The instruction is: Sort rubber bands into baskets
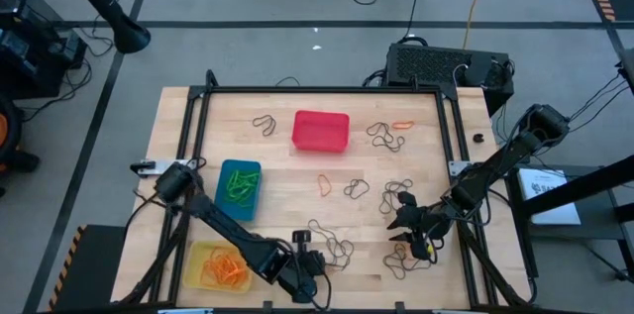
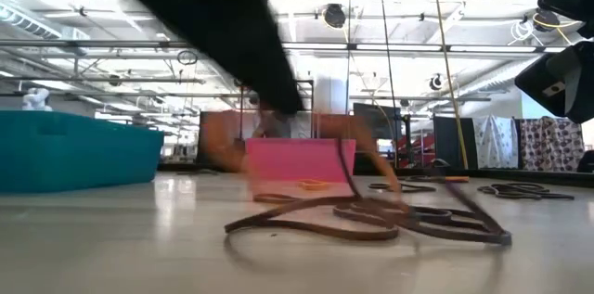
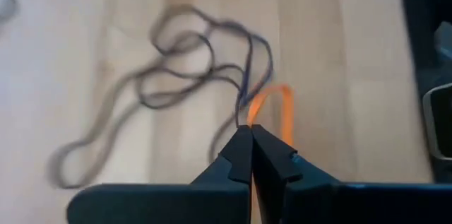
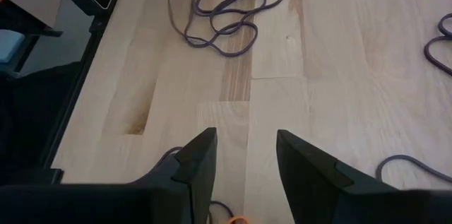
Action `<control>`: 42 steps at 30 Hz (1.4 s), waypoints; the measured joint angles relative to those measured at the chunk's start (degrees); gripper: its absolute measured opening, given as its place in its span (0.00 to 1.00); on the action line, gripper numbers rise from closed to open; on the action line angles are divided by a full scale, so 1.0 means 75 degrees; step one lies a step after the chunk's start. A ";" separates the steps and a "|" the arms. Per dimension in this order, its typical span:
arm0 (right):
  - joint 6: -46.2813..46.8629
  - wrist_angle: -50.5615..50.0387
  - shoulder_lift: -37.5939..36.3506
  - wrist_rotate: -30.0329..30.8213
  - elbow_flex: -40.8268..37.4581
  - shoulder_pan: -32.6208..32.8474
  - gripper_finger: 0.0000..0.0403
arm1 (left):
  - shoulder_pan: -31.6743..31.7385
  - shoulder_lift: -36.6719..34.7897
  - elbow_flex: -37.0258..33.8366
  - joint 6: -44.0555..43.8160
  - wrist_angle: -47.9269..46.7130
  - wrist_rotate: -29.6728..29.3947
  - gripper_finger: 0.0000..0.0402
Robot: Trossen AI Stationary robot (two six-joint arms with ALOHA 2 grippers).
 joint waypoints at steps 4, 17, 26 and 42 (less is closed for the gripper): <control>-0.0066 0.0000 0.0000 -0.0006 0.0000 0.0000 0.35 | 0.0078 -0.0459 0.0155 0.0018 -0.0609 -0.0048 0.01; -0.0459 -0.0005 0.0003 -0.0012 0.0000 0.0000 0.35 | 0.0077 -0.2262 0.0203 -0.2503 -0.3707 0.1419 0.01; -0.0610 -0.0011 0.0003 -0.0015 0.0000 0.0000 0.35 | -0.0789 -0.2595 0.0172 -0.5364 -0.6417 0.2736 0.00; -0.0806 -0.0011 0.0003 -0.0015 0.0000 0.0000 0.35 | -0.2102 -0.2604 -0.0323 -0.7608 -0.7062 0.3380 0.03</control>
